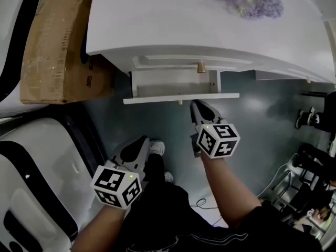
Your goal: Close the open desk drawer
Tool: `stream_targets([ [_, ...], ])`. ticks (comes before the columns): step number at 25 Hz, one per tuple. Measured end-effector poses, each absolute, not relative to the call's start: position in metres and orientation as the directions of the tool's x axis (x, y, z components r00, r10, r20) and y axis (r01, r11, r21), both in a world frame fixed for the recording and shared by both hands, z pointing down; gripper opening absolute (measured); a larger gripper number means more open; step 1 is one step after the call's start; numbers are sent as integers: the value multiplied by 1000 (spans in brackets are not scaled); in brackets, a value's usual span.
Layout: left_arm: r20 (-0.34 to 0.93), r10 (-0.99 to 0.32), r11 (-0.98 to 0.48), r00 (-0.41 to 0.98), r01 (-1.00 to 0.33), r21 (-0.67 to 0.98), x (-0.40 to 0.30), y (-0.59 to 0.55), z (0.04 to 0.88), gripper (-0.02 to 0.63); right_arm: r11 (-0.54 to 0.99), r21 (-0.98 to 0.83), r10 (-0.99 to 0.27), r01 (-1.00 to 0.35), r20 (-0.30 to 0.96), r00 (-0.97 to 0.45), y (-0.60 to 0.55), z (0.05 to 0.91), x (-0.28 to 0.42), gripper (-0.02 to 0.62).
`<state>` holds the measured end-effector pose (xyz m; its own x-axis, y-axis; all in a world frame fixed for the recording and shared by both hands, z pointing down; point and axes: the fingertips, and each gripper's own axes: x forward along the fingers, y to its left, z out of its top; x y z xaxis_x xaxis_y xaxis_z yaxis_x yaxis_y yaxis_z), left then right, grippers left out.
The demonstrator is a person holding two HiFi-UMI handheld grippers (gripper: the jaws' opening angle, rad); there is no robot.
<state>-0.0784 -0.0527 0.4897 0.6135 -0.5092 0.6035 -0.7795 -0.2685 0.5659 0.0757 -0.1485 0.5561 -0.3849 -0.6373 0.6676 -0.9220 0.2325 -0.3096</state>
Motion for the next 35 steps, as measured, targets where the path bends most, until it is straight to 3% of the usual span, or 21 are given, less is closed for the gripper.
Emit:
stream_targets([
  [35, 648, -532, -145, 546, -812, 565, -124, -56, 520, 5, 235, -268, -709, -934, 611, -353, -238, 555, 70, 6],
])
